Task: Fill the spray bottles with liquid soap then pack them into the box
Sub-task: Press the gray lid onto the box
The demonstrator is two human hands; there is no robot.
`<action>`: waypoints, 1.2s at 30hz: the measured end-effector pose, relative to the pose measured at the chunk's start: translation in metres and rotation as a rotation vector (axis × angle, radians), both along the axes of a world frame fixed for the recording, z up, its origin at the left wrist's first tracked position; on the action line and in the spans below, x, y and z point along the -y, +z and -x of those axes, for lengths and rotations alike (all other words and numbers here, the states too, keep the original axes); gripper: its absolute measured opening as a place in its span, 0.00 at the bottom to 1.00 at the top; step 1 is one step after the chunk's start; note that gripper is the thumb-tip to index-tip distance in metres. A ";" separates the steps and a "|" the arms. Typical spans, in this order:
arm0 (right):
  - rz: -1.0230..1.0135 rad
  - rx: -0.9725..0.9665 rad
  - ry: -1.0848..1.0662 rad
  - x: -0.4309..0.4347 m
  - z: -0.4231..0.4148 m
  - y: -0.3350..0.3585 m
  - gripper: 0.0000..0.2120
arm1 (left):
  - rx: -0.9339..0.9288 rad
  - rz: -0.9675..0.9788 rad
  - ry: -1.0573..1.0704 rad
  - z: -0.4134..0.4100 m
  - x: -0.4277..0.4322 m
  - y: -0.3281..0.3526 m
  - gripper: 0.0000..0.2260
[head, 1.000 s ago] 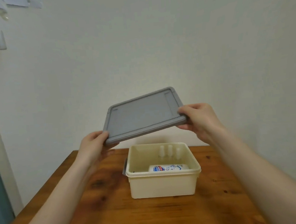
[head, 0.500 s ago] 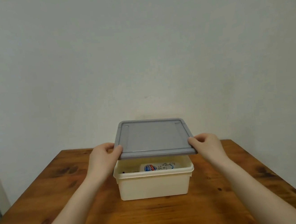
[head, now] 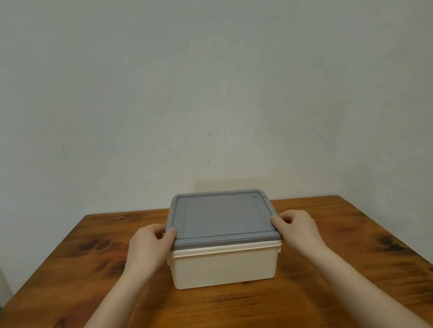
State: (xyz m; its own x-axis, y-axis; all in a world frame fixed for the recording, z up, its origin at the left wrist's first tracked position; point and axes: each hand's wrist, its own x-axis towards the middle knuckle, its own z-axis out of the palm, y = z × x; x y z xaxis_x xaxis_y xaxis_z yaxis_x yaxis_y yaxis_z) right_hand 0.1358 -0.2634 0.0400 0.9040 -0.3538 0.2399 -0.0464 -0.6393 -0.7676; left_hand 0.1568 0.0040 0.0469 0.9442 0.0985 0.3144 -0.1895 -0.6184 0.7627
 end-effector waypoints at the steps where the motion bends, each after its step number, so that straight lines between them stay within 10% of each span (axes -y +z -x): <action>1: -0.002 -0.005 0.002 0.000 0.000 0.000 0.16 | -0.003 -0.002 0.003 0.000 0.000 0.000 0.10; 25: 0.023 -0.019 0.087 -0.010 0.004 -0.001 0.21 | -0.068 -0.096 -0.030 0.002 -0.002 -0.003 0.11; 36: 0.322 -0.112 0.121 -0.012 -0.002 0.005 0.11 | 0.131 -0.679 -0.261 -0.012 0.031 0.021 0.26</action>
